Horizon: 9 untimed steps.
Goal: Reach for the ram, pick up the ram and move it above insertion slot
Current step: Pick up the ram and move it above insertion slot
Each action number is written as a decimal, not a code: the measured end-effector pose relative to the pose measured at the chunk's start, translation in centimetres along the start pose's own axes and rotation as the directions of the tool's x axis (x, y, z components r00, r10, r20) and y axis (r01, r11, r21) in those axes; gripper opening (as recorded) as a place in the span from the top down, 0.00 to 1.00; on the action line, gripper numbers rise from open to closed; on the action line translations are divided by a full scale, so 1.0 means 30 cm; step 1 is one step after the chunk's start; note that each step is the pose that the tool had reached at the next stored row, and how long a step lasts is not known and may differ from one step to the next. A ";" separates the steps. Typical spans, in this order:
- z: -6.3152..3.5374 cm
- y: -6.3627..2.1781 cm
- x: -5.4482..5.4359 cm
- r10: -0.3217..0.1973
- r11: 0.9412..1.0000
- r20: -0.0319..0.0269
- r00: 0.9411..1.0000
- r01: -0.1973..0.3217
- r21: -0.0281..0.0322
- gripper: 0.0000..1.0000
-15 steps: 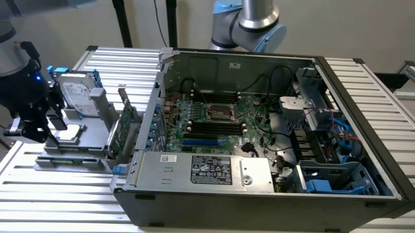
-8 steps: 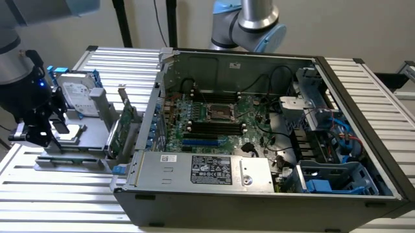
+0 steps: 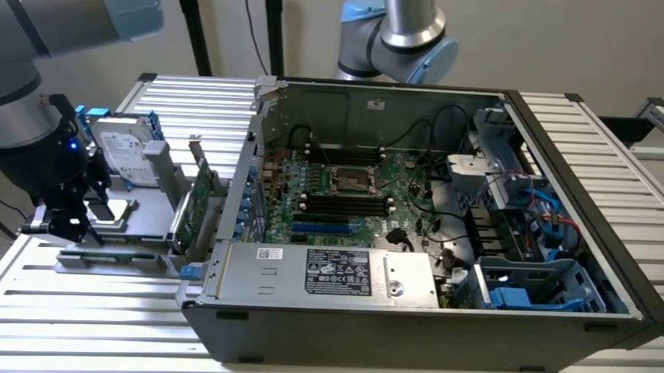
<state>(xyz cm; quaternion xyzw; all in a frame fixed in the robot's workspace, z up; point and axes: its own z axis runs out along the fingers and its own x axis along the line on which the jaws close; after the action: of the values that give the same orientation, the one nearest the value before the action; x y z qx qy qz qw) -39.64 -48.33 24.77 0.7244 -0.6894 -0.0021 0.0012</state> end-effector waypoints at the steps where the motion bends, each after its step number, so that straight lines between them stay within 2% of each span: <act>1: 0.006 0.000 0.000 0.000 1.000 0.000 1.000 0.000 0.000 0.52; 9: 0.054 0.000 0.002 -0.005 1.000 0.000 1.000 0.005 0.000 0.52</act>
<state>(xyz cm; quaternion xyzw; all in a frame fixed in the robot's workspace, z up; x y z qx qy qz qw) -39.66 -48.37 23.14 0.7262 -0.6875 -0.0021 0.0013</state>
